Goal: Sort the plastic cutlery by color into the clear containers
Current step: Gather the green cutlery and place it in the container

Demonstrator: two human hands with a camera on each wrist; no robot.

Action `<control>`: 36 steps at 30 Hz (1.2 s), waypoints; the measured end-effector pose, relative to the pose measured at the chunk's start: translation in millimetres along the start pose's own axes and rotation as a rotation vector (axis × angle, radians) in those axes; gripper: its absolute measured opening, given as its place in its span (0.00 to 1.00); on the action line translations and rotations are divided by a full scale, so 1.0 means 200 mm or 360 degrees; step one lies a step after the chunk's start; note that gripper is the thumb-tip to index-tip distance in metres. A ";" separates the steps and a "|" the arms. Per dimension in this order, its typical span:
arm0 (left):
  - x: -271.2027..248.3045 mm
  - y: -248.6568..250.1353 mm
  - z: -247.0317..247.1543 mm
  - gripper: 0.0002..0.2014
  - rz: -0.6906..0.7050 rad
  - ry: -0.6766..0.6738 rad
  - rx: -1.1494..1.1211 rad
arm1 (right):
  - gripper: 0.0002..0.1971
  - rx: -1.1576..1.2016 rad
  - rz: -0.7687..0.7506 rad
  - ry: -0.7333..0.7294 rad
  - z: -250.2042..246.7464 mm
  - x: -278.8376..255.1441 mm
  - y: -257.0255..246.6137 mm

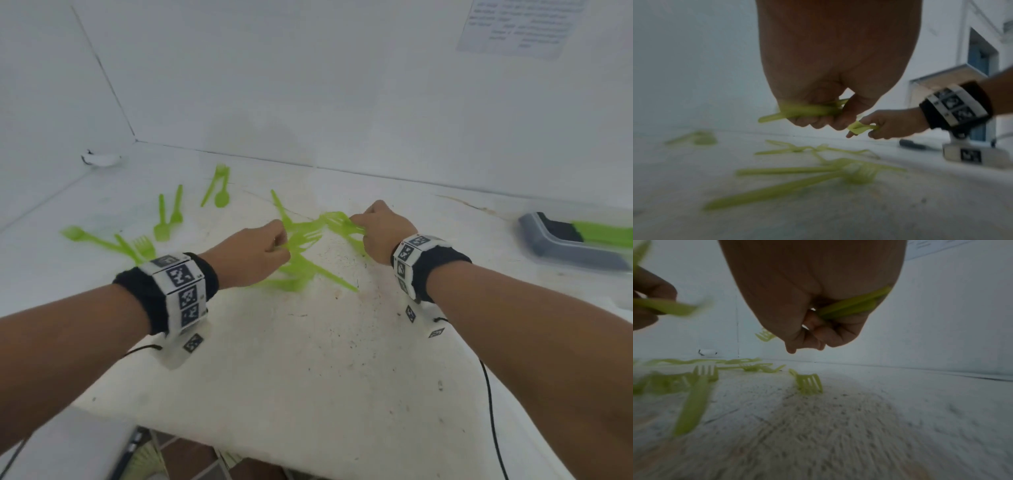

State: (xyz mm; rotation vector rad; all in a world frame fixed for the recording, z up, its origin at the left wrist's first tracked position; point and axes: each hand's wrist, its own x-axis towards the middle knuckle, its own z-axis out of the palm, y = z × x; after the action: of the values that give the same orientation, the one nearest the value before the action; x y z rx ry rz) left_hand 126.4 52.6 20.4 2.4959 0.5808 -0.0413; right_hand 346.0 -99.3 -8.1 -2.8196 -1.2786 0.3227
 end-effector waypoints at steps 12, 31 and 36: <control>-0.04 -0.26 0.13 0.19 0.0337 -0.0152 0.0886 | 0.14 -0.0065 0.0043 -0.0135 0.03 0.01 -0.16; -0.01 -0.25 0.09 0.16 0.0247 -0.0052 0.0709 | 0.14 0.0315 -0.0002 0.0076 0.08 -0.06 -0.25; 0.06 -0.27 0.13 0.10 0.0285 0.0035 0.0866 | 0.16 0.0401 -0.0055 -0.0066 0.18 -0.07 -0.34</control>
State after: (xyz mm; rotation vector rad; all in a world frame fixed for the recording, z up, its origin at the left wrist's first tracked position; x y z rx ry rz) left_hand 117.8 84.4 -32.2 3.0703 0.3871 -0.1172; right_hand 279.7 -68.2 -32.6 -2.5906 -1.1974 0.5052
